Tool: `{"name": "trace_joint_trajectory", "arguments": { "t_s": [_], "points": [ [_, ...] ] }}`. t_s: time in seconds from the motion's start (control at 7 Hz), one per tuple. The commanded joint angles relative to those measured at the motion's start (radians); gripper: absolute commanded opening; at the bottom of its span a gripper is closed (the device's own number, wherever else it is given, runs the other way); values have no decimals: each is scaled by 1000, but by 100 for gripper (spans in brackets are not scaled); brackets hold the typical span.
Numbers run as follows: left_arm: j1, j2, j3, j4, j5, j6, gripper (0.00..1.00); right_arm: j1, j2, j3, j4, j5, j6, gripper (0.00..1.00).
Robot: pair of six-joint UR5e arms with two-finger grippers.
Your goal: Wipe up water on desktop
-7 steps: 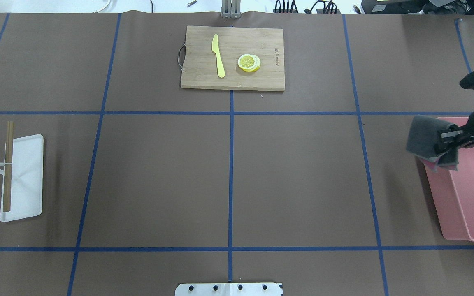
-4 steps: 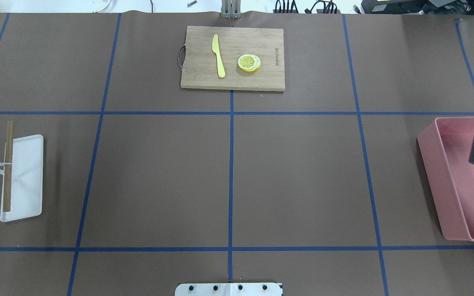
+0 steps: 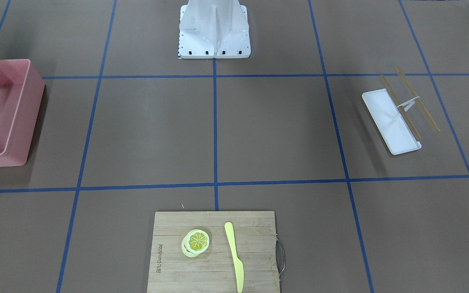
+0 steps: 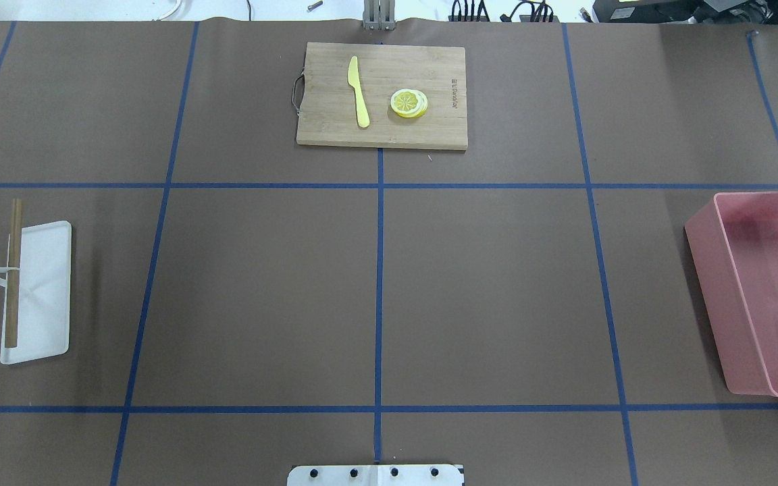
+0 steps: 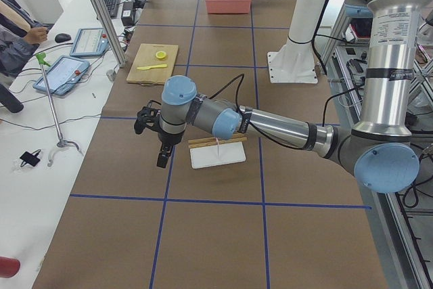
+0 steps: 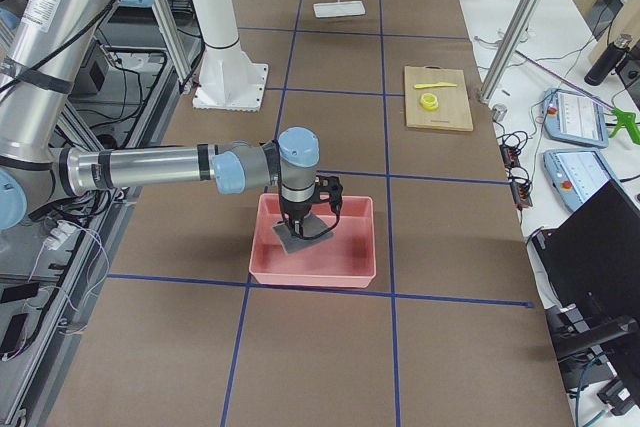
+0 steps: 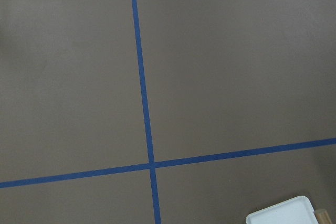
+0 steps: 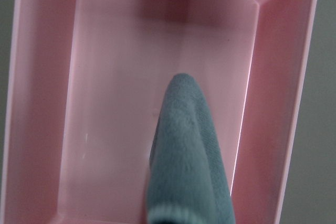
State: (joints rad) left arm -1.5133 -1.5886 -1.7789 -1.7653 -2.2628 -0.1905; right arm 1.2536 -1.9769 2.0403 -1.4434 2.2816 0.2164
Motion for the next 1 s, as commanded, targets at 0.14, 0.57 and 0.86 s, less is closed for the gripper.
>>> {"name": "trace_joint_trajectory", "arguments": {
  "t_s": [0.14, 0.57, 0.86],
  "points": [
    [1, 39, -13, 48, -33, -3, 97, 0, 22, -31, 6, 1, 1, 100],
    [-22, 17, -56, 279, -106, 183, 97, 85, 97, -81, 6, 12, 23, 100],
    [-65, 153, -57, 244, -133, 335, 98, 131, 116, -136, 8, 39, 11, 100]
  ]
}}
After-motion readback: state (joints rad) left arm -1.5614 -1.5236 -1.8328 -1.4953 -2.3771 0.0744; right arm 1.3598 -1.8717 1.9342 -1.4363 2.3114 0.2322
